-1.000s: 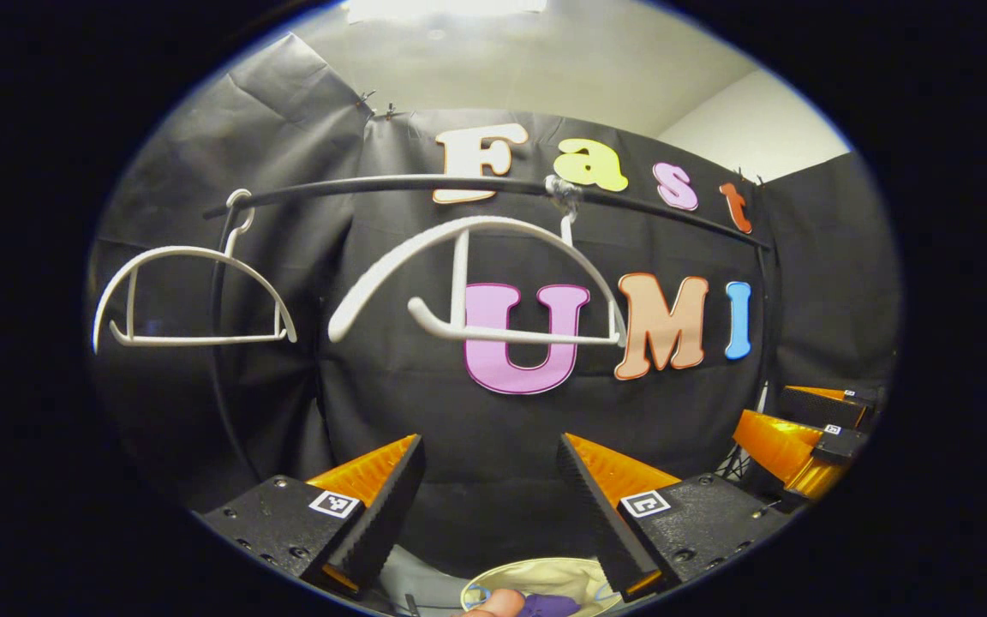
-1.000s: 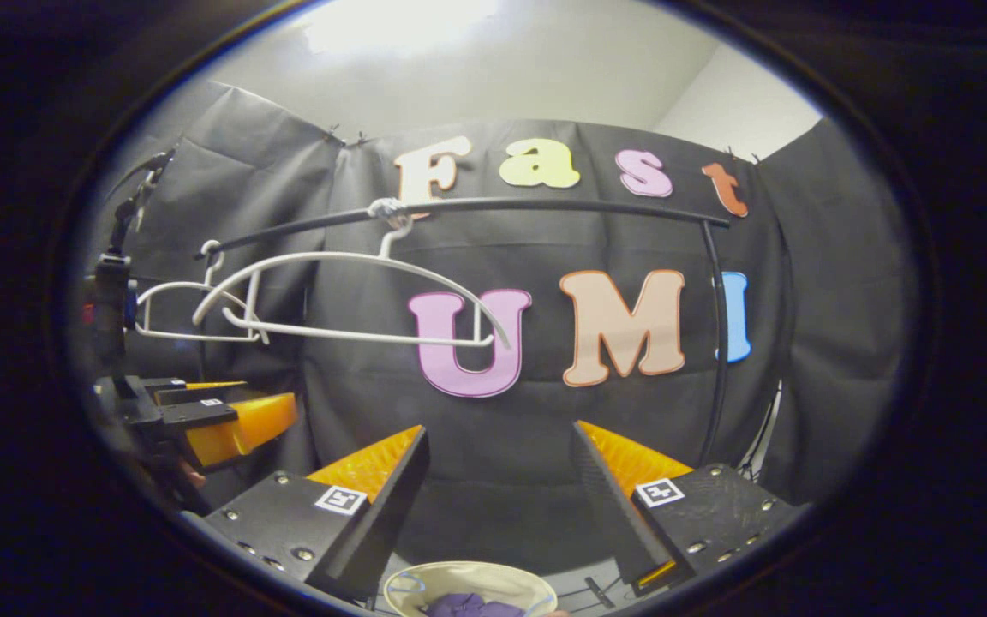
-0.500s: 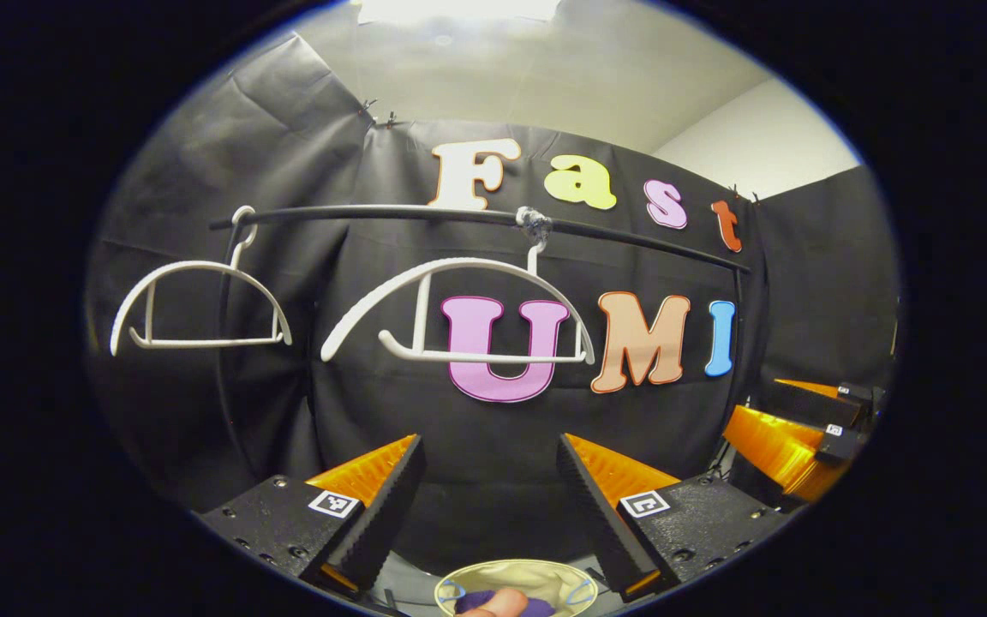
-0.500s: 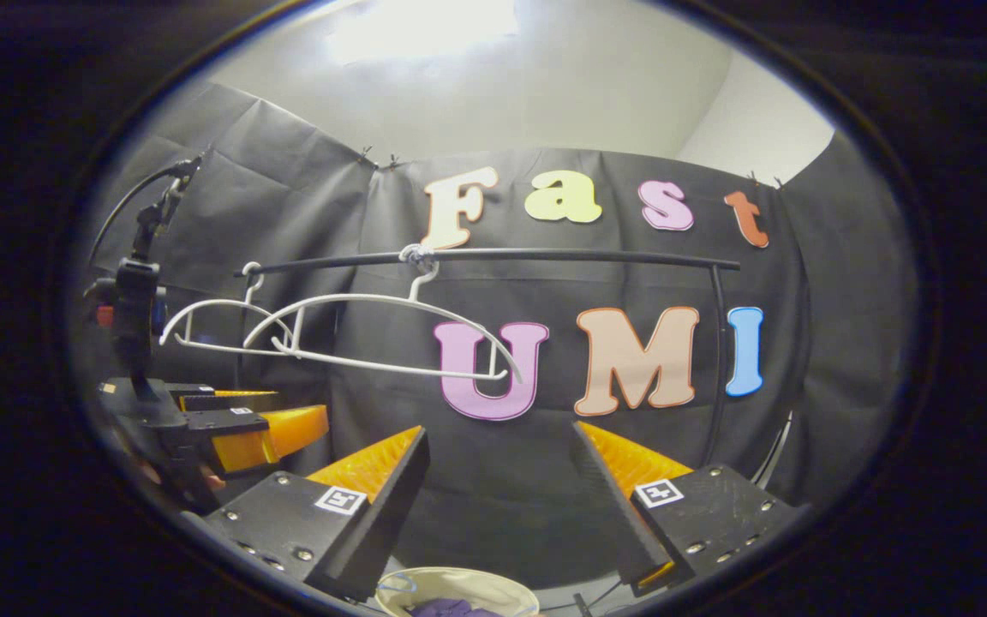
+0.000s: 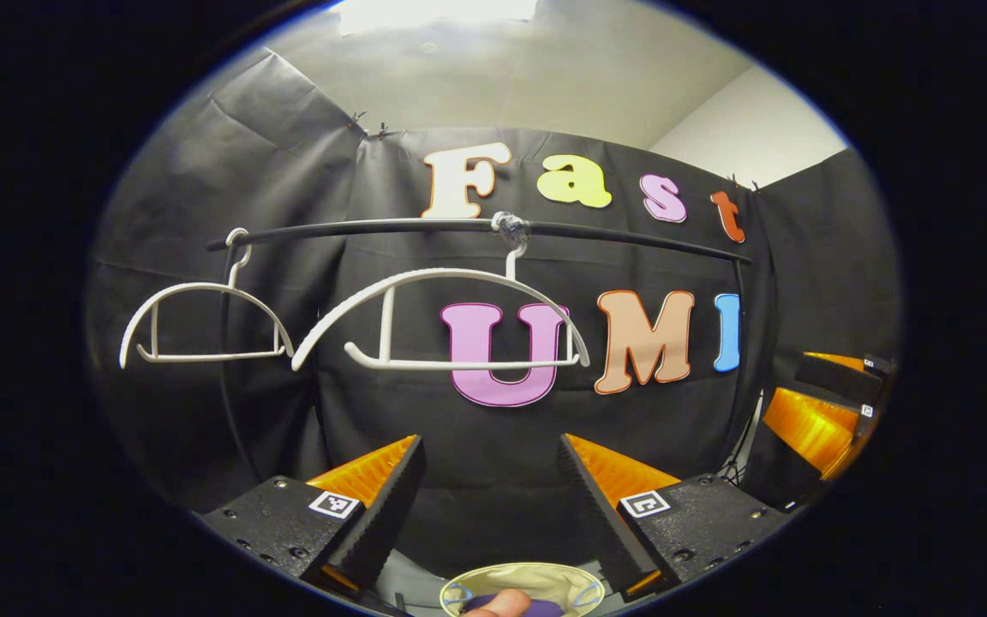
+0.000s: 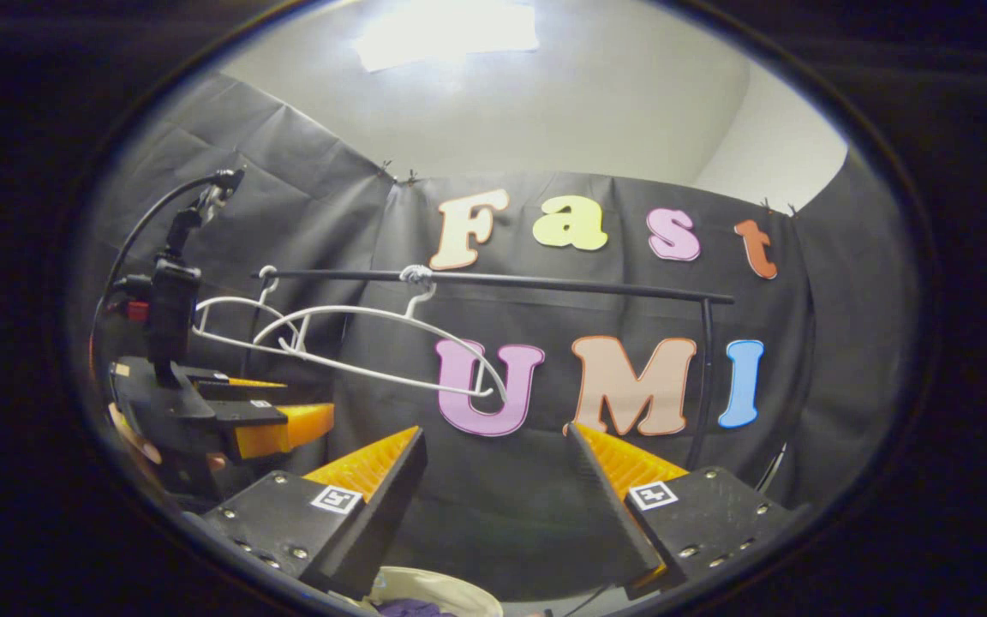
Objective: Grasp the clothes on the hanger with both hands and then place them into the laundry hamper below.
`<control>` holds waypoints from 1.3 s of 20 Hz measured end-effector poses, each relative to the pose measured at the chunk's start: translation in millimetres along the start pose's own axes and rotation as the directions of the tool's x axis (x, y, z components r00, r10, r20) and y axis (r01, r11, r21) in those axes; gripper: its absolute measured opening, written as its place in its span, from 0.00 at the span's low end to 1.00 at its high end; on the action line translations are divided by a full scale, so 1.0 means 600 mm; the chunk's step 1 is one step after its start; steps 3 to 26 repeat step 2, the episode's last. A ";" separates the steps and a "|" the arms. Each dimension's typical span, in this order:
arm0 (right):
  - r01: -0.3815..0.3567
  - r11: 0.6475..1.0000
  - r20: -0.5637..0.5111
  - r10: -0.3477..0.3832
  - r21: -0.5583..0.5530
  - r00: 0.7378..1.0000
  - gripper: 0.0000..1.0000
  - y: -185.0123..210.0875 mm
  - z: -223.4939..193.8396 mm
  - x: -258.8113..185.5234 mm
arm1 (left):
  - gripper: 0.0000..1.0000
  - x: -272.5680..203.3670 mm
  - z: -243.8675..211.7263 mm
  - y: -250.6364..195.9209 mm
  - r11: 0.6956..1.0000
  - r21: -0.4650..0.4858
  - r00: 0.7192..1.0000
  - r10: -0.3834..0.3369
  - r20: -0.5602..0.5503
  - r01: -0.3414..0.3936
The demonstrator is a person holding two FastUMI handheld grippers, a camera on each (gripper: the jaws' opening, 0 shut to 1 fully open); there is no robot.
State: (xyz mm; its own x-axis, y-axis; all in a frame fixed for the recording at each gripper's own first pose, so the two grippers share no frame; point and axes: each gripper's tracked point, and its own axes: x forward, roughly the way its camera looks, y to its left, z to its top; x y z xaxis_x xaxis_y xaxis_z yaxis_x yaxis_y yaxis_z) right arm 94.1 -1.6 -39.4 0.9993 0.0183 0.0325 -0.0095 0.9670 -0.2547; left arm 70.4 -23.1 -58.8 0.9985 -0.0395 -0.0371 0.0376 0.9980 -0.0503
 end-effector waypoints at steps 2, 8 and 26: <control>-0.010 1.000 -0.030 0.010 0.000 0.999 0.97 0.004 -0.011 0.006 | 0.92 0.002 0.006 -0.003 1.000 -0.007 1.000 0.005 0.008 -0.005; -0.010 1.000 -0.030 0.010 0.000 0.999 0.97 0.004 -0.011 0.006 | 0.92 0.002 0.006 -0.003 1.000 -0.007 1.000 0.005 0.008 -0.005; -0.010 1.000 -0.030 0.010 0.000 0.999 0.97 0.004 -0.011 0.006 | 0.92 0.002 0.006 -0.003 1.000 -0.007 1.000 0.005 0.008 -0.005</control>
